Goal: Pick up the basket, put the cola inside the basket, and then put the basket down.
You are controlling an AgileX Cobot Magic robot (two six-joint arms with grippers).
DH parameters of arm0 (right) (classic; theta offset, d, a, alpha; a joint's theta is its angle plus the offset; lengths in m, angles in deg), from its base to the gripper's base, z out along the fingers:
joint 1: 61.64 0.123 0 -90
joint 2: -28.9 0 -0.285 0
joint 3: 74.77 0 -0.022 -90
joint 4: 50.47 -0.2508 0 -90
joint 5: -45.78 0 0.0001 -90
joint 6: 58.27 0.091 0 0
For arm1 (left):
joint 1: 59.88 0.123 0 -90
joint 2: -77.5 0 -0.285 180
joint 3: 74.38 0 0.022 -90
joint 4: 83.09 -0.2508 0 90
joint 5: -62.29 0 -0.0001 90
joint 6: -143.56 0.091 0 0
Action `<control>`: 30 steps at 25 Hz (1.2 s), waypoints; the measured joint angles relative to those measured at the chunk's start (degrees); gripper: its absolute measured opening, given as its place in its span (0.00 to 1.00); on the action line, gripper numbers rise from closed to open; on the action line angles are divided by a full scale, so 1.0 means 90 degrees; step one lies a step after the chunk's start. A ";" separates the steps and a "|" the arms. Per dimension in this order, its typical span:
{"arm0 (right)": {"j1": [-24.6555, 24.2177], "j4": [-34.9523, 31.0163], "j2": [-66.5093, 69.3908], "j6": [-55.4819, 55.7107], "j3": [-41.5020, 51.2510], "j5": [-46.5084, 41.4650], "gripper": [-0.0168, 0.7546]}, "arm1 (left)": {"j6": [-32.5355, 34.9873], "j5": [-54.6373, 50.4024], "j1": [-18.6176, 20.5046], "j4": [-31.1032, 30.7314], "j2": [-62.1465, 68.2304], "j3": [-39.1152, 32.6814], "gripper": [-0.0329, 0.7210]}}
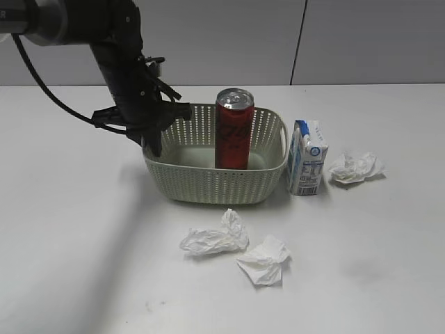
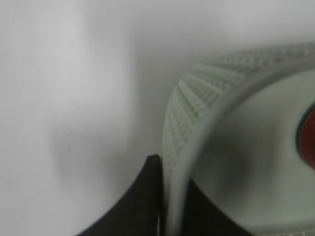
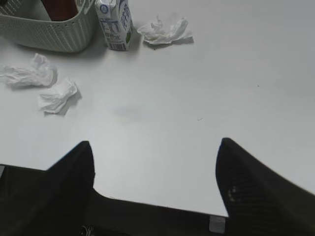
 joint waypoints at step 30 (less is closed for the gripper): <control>0.0000 0.0483 -0.0641 -0.0493 0.1433 0.0886 0.79 | 0.0117 -0.0902 0.0122 -0.0759 -0.1166 0.0082 0.65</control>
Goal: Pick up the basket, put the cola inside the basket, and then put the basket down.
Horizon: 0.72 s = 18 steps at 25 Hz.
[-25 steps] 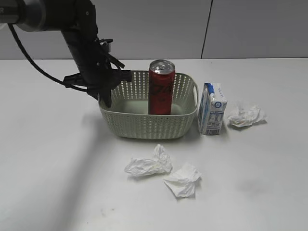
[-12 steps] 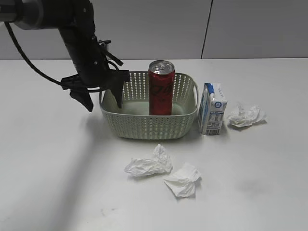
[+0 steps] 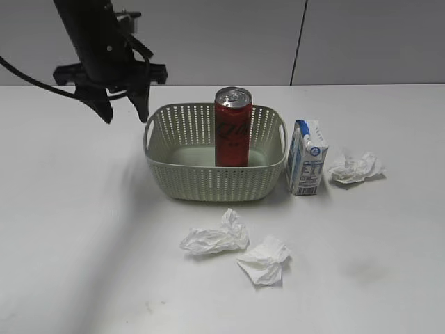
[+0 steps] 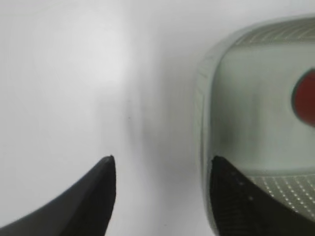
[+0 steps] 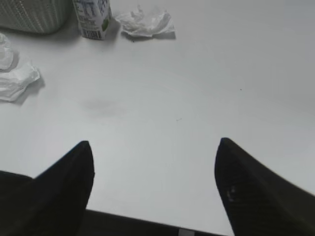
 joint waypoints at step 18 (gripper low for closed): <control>0.0000 -0.0544 -0.0455 -0.0190 0.0217 0.0573 0.79 | 0.0002 -0.0026 0.0002 -0.1582 -0.2673 -0.1221 0.85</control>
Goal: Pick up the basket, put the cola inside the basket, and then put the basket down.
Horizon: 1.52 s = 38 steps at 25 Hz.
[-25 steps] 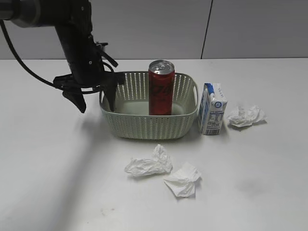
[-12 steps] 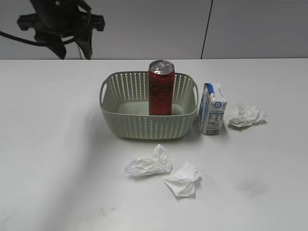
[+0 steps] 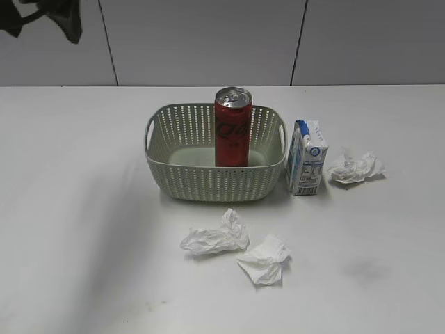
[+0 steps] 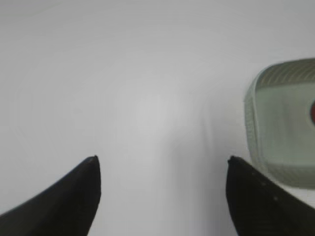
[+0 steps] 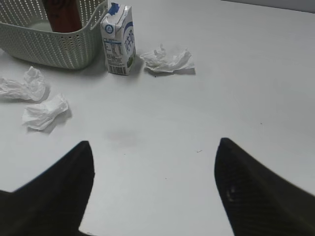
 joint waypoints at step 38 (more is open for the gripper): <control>0.0000 -0.0014 0.0000 -0.0020 0.0000 0.0032 0.79 | 0.0667 0.0829 0.0264 0.0316 -0.9834 -0.7126 0.83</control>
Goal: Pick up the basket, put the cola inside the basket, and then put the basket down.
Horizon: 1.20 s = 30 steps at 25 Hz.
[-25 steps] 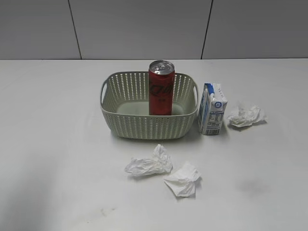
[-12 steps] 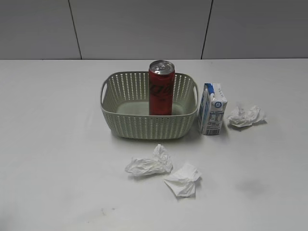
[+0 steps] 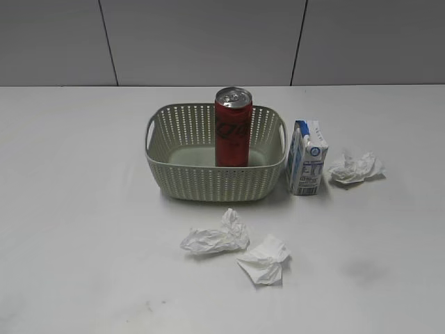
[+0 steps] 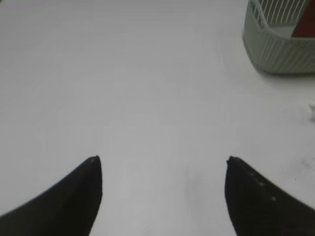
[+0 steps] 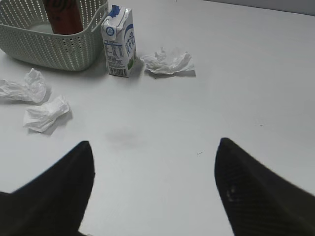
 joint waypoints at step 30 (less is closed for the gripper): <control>0.0000 0.0000 0.0000 -0.0008 0.0007 0.0006 0.79 | 0.0071 0.0007 0.2308 0.0022 -0.0651 0.0000 0.76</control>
